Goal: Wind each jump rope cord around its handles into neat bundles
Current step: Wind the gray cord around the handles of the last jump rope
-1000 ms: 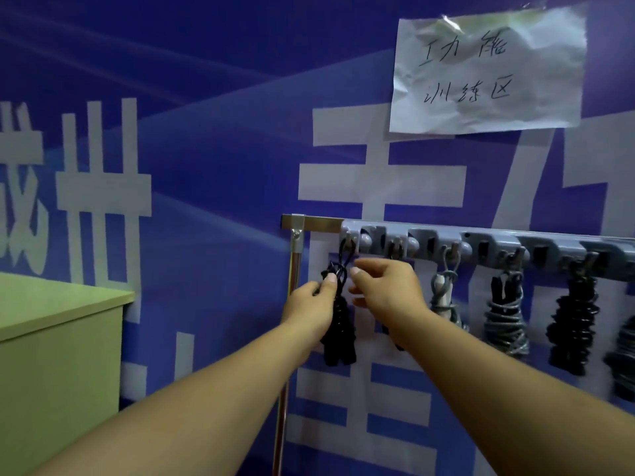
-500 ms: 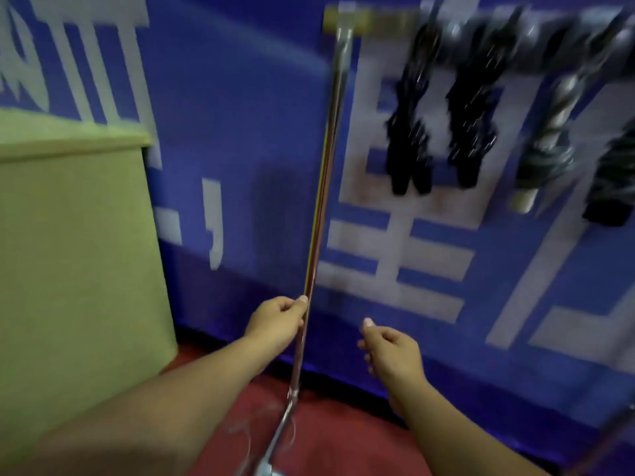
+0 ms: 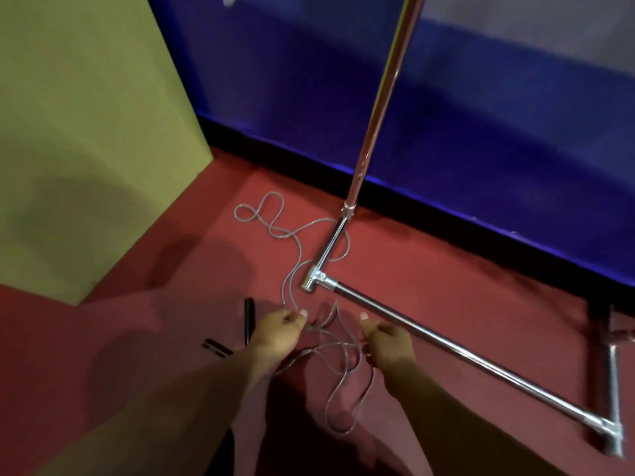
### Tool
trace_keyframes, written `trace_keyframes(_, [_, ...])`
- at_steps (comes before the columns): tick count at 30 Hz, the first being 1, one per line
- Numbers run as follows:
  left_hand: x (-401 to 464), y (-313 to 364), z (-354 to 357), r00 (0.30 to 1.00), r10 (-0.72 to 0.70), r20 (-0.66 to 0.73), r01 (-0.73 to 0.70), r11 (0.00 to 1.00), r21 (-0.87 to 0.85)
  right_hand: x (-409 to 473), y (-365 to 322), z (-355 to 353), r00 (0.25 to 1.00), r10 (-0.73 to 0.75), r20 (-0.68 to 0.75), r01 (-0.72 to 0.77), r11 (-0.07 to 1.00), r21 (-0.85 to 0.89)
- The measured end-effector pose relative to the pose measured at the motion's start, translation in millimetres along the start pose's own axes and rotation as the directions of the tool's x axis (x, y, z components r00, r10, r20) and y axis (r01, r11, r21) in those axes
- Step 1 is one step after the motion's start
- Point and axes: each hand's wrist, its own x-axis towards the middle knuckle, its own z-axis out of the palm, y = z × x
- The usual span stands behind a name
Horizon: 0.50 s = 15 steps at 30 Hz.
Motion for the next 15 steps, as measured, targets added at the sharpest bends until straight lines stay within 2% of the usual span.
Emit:
trace_keyframes(3, [10,-40,13,0.999,0.008,-0.054,-0.004,0.997,0.075,19,41,16,1.0,0.017,-0.003,-0.017,0.993,-0.114])
trace_keyframes(6, [5,-73,15,0.979,0.059,-0.193,-0.046,0.997,0.067,33,67,29,1.0,-0.029,0.0,0.028,0.975,-0.221])
trace_keyframes(9, [1,-94,3,0.952,0.099,-0.289,-0.05,0.984,0.173,36,75,43,0.996,-0.083,0.026,0.087,0.963,-0.254])
trace_keyframes(11, [2,-103,-11,0.92,-0.017,-0.392,0.086,0.984,0.159,33,81,56,0.988,-0.128,0.09,0.149,0.95,-0.276])
trace_keyframes(12, [3,-104,-17,0.898,-0.101,-0.428,0.155,0.984,0.092,31,83,63,0.98,-0.148,0.135,0.181,0.944,-0.277])
trace_keyframes(15, [8,-109,-21,0.855,-0.346,-0.387,0.31,0.938,-0.154,26,84,84,0.967,-0.152,0.206,0.194,0.961,-0.199])
